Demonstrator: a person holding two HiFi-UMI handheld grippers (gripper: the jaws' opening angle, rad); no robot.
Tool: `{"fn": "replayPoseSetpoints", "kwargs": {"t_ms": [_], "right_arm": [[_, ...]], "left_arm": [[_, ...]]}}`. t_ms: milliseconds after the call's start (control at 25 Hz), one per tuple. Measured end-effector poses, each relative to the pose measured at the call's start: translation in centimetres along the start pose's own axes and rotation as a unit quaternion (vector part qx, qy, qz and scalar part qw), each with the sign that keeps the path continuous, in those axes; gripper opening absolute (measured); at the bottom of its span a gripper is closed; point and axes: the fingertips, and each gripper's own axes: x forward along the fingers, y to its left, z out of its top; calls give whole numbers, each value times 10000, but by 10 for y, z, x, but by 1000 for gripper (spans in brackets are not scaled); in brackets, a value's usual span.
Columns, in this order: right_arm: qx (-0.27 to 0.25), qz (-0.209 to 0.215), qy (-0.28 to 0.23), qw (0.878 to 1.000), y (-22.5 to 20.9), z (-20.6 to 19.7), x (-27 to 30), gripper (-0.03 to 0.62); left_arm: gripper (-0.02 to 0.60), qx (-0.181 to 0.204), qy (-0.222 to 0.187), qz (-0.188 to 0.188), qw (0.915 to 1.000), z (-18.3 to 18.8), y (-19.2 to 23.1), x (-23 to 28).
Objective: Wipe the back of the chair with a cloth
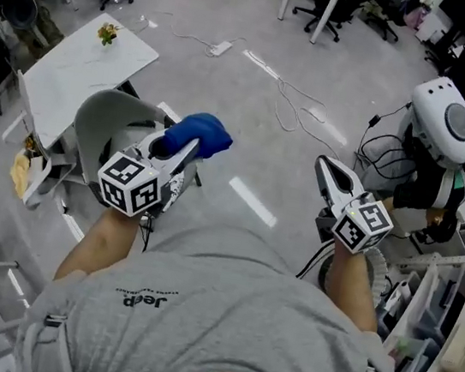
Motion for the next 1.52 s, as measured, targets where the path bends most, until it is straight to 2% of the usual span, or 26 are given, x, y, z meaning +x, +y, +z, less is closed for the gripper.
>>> {"fn": "replayPoseSetpoints", "kwargs": {"t_ms": [200, 320, 520, 720, 840, 960, 1120, 1240, 1360, 1520], "right_arm": [[-103, 364, 67, 9993, -74, 9, 26, 3], [18, 402, 97, 9991, -95, 4, 45, 3], [22, 194, 160, 9997, -97, -5, 82, 3], [43, -56, 103, 9999, -84, 9, 117, 3], [-18, -93, 131, 9999, -76, 16, 129, 3], [-117, 17, 237, 9996, -70, 23, 147, 3], [-259, 359, 409, 9982, -60, 23, 184, 3], [-325, 743, 576, 9950, -43, 16, 229, 3], [-364, 1282, 838, 9875, -13, -2, 288, 3], [-418, 1842, 1183, 9748, 37, -39, 363, 3]], "left_arm": [[175, -32, 122, 292, 9995, -1, -13, 55], [175, 9, 242, 317, 9992, -6, -12, 71], [175, -102, 218, 255, 9994, -10, 27, 79], [175, -78, 145, 4, 9999, 4, 73, 88], [175, -41, 96, -62, 9999, 15, 90, 91], [175, -116, -10, 55, 9999, 19, 102, 83], [175, -340, -29, 503, 9982, 8, 132, 61], [175, -620, -11, 1008, 9930, -9, 168, 34], [175, -959, 11, 1680, 9811, -38, 211, -6], [175, -1336, 174, 2457, 9599, -86, 274, -61]]}}
